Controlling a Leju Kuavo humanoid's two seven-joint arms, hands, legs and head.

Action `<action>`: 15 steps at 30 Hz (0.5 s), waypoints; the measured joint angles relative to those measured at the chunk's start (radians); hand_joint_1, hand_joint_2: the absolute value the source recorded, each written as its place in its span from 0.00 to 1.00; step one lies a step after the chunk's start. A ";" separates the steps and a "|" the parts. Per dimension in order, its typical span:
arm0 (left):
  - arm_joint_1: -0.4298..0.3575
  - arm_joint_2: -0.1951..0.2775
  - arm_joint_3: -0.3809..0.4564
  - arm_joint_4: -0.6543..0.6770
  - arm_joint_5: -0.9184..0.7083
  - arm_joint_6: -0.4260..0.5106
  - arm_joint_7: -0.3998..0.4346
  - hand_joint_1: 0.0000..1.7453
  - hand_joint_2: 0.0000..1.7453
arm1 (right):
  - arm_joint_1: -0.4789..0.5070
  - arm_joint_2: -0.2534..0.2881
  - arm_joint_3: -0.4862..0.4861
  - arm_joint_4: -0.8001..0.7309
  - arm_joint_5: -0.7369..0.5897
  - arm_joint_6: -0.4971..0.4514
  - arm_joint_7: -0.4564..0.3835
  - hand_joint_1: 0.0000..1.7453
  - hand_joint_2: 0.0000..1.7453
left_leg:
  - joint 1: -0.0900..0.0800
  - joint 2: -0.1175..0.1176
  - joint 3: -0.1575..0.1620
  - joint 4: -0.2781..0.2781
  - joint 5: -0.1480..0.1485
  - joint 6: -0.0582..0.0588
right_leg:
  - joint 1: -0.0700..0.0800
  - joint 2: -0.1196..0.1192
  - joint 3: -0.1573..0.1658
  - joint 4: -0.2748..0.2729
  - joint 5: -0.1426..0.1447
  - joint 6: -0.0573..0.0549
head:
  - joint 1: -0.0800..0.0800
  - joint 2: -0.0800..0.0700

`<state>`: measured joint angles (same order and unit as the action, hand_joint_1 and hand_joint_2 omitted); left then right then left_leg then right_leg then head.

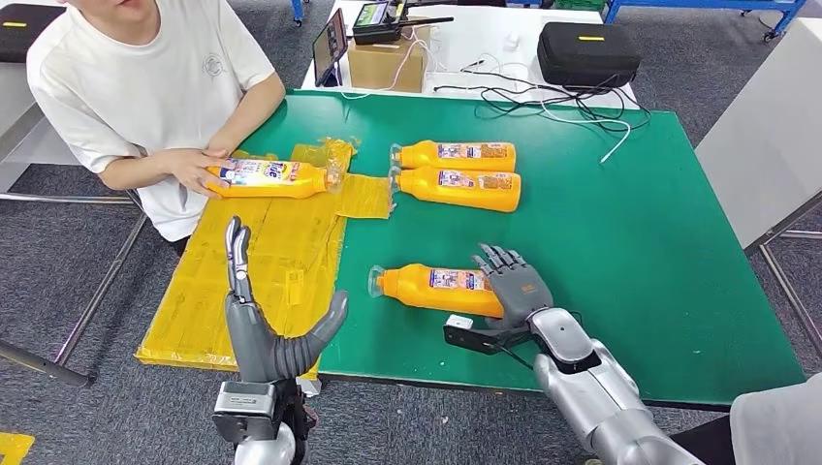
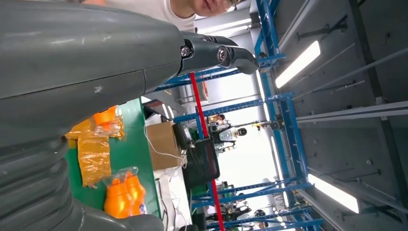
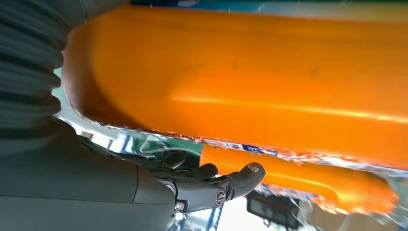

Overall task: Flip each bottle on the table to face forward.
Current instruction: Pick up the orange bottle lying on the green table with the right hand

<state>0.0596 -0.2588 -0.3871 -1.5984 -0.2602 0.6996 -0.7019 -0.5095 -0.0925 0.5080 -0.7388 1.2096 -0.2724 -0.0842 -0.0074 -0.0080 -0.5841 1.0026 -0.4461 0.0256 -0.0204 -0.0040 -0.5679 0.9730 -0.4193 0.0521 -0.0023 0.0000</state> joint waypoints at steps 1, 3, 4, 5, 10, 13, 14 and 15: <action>0.000 0.000 -0.001 0.000 0.001 0.000 0.000 0.00 1.00 | -0.005 0.004 0.003 0.004 -0.004 0.013 0.017 0.66 1.00 | 0.000 0.000 0.000 0.000 0.000 0.000 | 0.000 0.000 0.000 0.000 0.000 0.000 | 0.000 0.000; 0.000 0.002 -0.006 0.000 0.004 0.000 0.008 0.00 1.00 | -0.012 0.014 0.008 0.013 -0.013 0.050 0.063 0.99 1.00 | 0.000 0.000 0.001 0.000 0.000 0.000 | 0.000 0.000 0.001 0.000 0.000 0.000 | 0.000 0.000; -0.001 0.004 -0.011 0.000 0.008 0.000 0.018 0.00 1.00 | -0.017 0.021 0.010 0.019 -0.017 0.080 0.093 1.00 1.00 | 0.000 0.001 0.001 0.000 0.000 0.000 | 0.000 0.000 0.001 0.000 0.000 0.000 | 0.000 0.000; -0.002 0.007 -0.018 0.000 0.014 -0.002 0.034 0.00 1.00 | -0.025 0.026 0.014 0.025 -0.021 0.114 0.121 1.00 1.00 | 0.000 0.002 0.002 0.000 0.000 0.000 | 0.000 0.001 0.001 0.000 0.000 0.000 | 0.000 0.000; -0.003 0.029 -0.055 0.008 0.142 -0.098 0.209 0.00 1.00 | -0.048 0.029 0.025 0.048 -0.071 0.202 0.210 1.00 1.00 | 0.000 0.001 0.005 0.000 0.000 0.000 | 0.000 0.002 0.002 -0.001 0.000 0.000 | 0.000 0.000; 0.006 0.033 -0.051 0.021 0.254 -0.145 0.295 0.00 1.00 | -0.041 0.014 0.023 0.044 -0.118 0.208 0.230 1.00 1.00 | 0.000 0.000 0.006 0.000 0.000 0.000 | 0.000 0.002 0.005 -0.001 0.000 0.000 | 0.000 0.000; 0.008 0.032 -0.047 0.026 0.280 -0.149 0.309 0.00 1.00 | -0.039 0.010 0.021 0.042 -0.130 0.208 0.231 1.00 1.00 | 0.000 0.000 0.006 0.000 0.000 0.000 | 0.000 0.002 0.006 -0.001 0.000 0.000 | 0.000 0.000; 0.010 0.032 -0.043 0.030 0.301 -0.153 0.320 0.00 1.00 | -0.038 0.006 0.019 0.041 -0.138 0.208 0.231 1.00 1.00 | 0.000 0.000 0.007 0.000 0.000 0.000 | 0.000 0.002 0.006 -0.001 0.000 0.000 | 0.000 0.000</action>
<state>0.0695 -0.2268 -0.4297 -1.5679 0.0409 0.5465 -0.3824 -0.5472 -0.0862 0.5274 -0.6977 1.0717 -0.0646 0.1465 -0.0076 -0.0084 -0.5776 1.0026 -0.4463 0.0259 -0.0208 -0.0021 -0.5620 0.9720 -0.4195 0.0523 -0.0020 0.0003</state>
